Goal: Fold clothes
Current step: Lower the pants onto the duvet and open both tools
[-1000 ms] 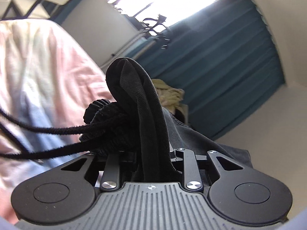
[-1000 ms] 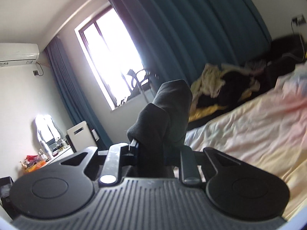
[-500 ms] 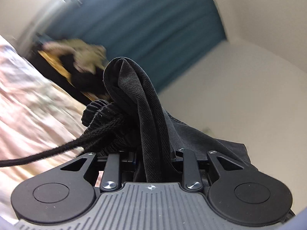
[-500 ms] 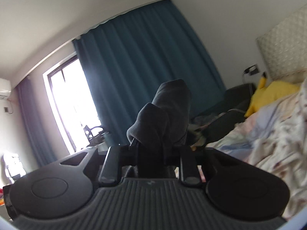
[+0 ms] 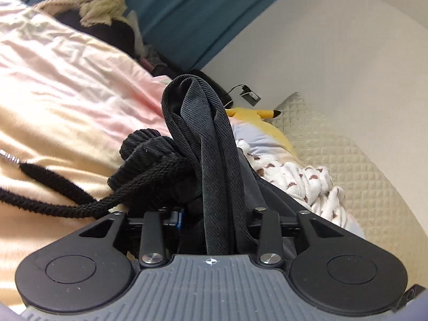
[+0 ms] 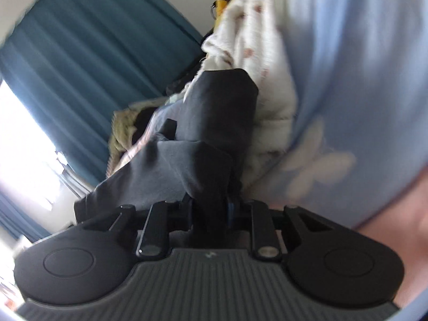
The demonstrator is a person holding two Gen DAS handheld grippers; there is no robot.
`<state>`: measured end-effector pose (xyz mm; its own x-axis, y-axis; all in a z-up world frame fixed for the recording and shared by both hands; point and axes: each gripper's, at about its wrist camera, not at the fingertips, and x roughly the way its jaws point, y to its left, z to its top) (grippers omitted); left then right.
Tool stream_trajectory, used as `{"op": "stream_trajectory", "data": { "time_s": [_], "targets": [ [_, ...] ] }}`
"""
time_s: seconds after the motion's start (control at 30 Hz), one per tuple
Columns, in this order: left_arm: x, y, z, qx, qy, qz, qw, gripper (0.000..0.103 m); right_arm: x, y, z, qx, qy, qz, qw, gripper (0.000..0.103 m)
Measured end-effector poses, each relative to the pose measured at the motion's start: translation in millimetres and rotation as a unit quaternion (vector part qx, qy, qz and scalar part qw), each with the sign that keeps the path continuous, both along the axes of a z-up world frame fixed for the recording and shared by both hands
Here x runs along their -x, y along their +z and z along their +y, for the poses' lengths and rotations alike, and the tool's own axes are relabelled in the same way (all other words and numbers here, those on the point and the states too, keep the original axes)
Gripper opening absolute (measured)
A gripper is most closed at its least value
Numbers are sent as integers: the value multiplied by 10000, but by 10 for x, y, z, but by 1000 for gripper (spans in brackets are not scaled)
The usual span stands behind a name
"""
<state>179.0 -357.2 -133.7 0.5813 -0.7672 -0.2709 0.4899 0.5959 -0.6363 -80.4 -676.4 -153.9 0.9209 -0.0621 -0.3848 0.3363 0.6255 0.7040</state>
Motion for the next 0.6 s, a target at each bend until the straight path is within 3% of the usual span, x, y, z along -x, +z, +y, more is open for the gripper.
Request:
{"op": "stream_trajectory", "data": {
  "time_s": [0.23,0.3,0.4,0.47,0.53,0.6],
  "targets": [
    [36,106,-133,-540,-26,-154,9984,48,-76,-152,-86,-167,-165,-182,9996,29],
    [104,229,-136,-776,-98,-108,9969,54,-95,-93,-57,-13,-216,-130,9997,39],
    [157,377,-93,-1045,-258,10,9942,59,-102,29,-17,46,-358,-100,9993,46],
    [179,468,-50,-1196,-327,13,9923,63,-89,176,77,393,-482,-39,9981,57],
    [261,600,-11,-1476,-336,-127,9884,66,-69,378,251,951,-632,111,9934,59],
    [412,772,95,-1748,-15,-584,9829,97,-56,588,415,1388,-575,73,9886,59]
  ]
}}
